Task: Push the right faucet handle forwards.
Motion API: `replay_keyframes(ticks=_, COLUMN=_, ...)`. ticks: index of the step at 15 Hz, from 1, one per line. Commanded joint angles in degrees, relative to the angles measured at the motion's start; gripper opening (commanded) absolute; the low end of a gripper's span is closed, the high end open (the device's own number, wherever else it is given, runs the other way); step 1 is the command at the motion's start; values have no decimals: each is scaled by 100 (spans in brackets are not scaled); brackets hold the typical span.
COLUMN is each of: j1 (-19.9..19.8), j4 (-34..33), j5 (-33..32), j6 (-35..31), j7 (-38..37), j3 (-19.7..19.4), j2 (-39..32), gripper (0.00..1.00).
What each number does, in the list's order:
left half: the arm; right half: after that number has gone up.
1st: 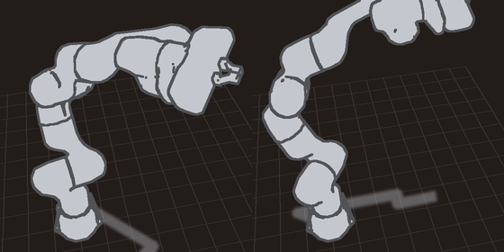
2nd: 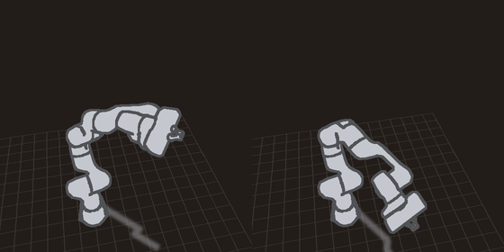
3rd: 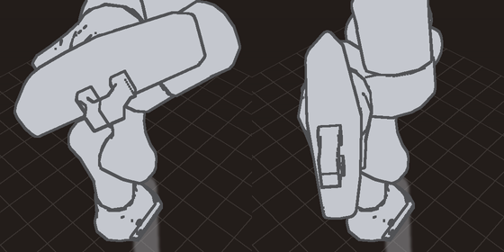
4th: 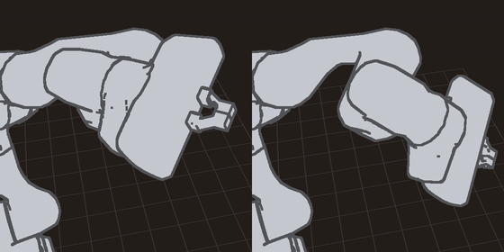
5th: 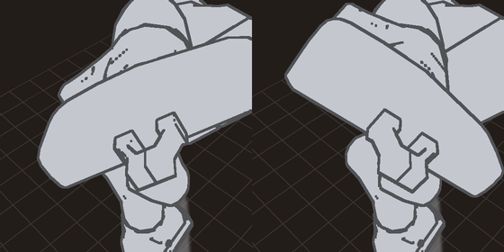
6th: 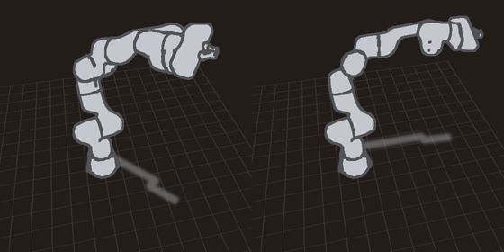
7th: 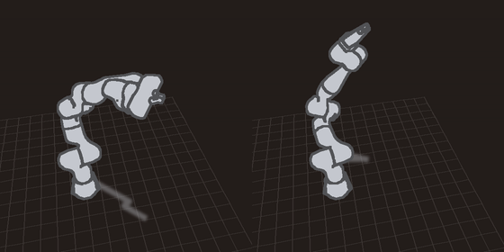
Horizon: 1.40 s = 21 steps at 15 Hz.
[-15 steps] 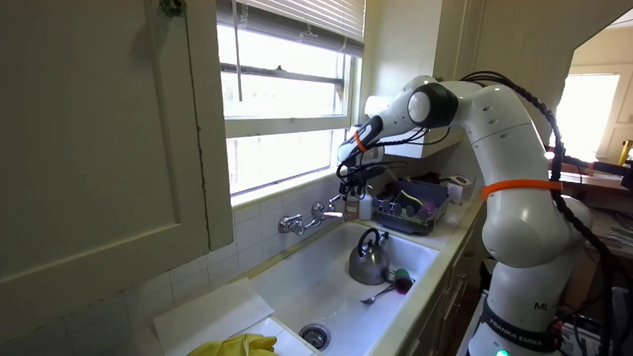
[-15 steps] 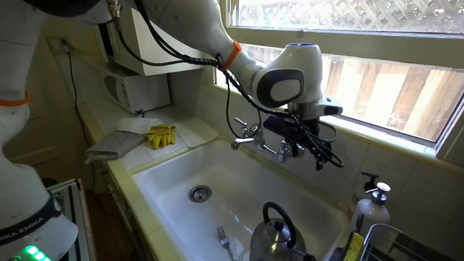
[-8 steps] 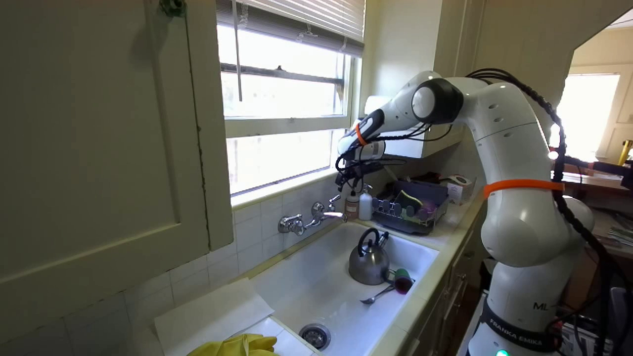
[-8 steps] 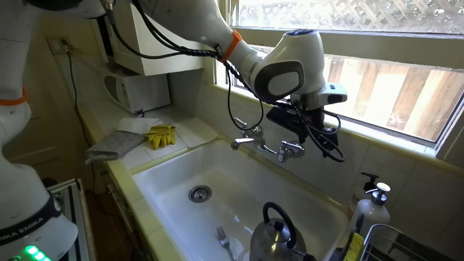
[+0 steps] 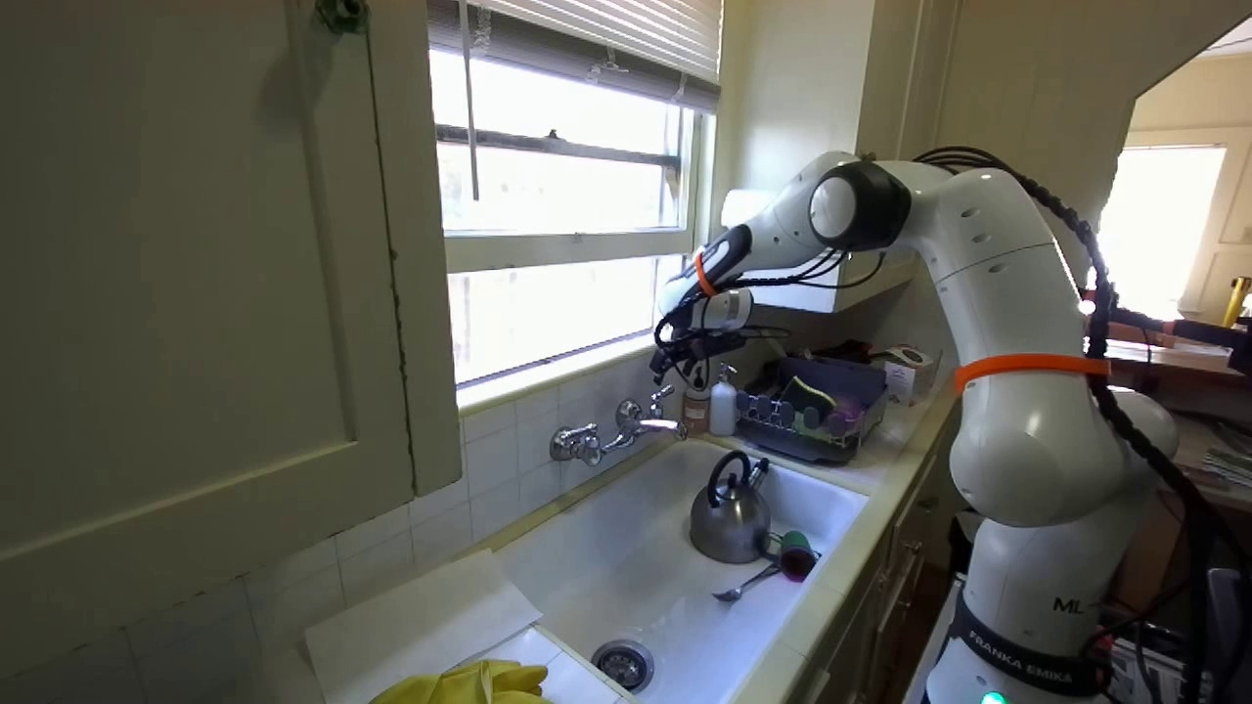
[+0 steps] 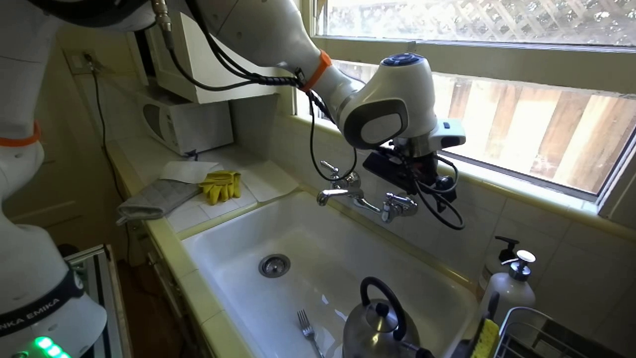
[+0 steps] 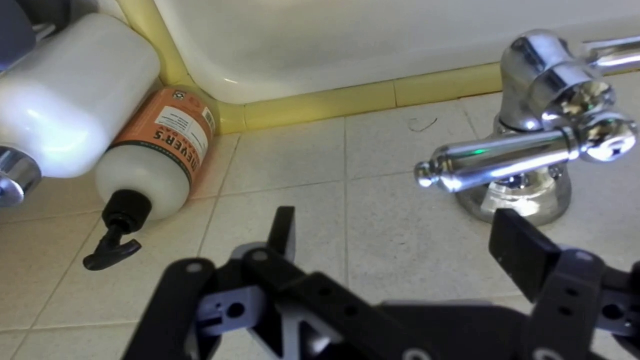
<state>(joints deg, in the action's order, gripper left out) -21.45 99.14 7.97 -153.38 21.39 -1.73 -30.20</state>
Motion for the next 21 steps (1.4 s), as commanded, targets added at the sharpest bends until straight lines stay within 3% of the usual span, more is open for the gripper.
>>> replay_keyframes(ticks=1, j1=-17, j4=60, j5=-108, j6=-127, j7=78, j3=-15, j2=-107, gripper=100)
replay_keyframes(ticks=6, j1=115, j4=75, j5=-468, j6=92, j7=-41, j3=-233, j2=-92, gripper=100)
replay_keyframes(ticks=15, j1=413, j4=-93, j5=-1291, j6=1097, j7=-112, j3=-528, j2=-78, gripper=100)
replay_keyframes(ticks=21, j1=480, j4=-132, j5=-1376, j6=1532, j7=-156, j3=-565, j2=-23, gripper=100)
